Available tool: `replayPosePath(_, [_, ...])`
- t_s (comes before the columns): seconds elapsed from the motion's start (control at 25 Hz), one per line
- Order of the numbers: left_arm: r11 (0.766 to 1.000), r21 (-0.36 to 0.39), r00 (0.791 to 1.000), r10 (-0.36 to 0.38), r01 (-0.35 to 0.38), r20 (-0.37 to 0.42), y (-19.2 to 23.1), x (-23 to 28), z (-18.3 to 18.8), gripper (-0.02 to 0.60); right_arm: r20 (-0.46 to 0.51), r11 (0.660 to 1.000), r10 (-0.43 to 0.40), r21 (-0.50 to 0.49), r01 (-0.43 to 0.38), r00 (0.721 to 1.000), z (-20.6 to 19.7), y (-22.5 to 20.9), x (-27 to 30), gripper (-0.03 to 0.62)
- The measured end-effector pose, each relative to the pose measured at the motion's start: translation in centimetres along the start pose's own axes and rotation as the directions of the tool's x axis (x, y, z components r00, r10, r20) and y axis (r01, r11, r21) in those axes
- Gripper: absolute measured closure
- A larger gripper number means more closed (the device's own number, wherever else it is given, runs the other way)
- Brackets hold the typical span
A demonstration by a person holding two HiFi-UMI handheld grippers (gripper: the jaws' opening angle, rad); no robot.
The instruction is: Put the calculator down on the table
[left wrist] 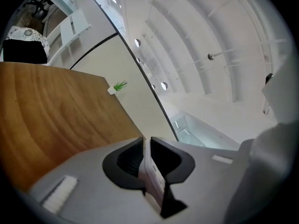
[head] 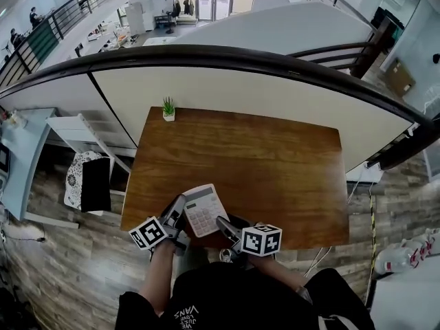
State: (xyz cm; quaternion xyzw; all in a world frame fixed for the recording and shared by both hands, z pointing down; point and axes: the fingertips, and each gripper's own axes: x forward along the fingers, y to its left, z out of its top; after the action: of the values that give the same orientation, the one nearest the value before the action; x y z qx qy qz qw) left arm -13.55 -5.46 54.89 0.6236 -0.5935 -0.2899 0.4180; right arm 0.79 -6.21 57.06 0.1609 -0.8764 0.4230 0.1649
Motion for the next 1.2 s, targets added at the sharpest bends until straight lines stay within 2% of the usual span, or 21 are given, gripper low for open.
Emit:
replayPosePath(0.28, [0.998, 0.014, 0.992, -0.052, 0.054, -0.113, 1.8, 3.5, 4.4, 0.526, 0.046, 0.999, -0.051, 0.02, 0.051, 0.998, 2.7, 0.2, 4.3, 0.441])
replayPosePath(0.48, [0.996, 0.029, 0.978, -0.079, 0.086, -0.193, 3.8, 5.9, 6.8, 0.526, 0.057, 0.995, -0.099, 0.036, 0.097, 0.993, 3.6, 0.1, 7.7, 0.441])
replayPosePath(0.72, [0.988, 0.067, 0.951, -0.114, 0.139, -0.289, 6.5, 9.0, 8.3, 0.525, 0.062, 0.981, -0.19, 0.038, 0.188, 0.98, 4.2, -0.9, 11.0, 0.441])
replayPosePath(1.0, [0.978, 0.05, 0.909, -0.169, 0.203, -0.382, 8.9, 12.1, 9.6, 0.525, 0.08, 0.958, -0.281, 0.079, 0.275, 0.956, 4.7, -2.4, 14.6, 0.441])
replayPosePath(1.2, [0.97, 0.042, 0.882, -0.198, 0.238, -0.427, 10.5, 13.9, 10.4, 0.526, 0.094, 0.938, -0.347, 0.055, 0.343, 0.933, 5.3, -3.7, 16.6, 0.441])
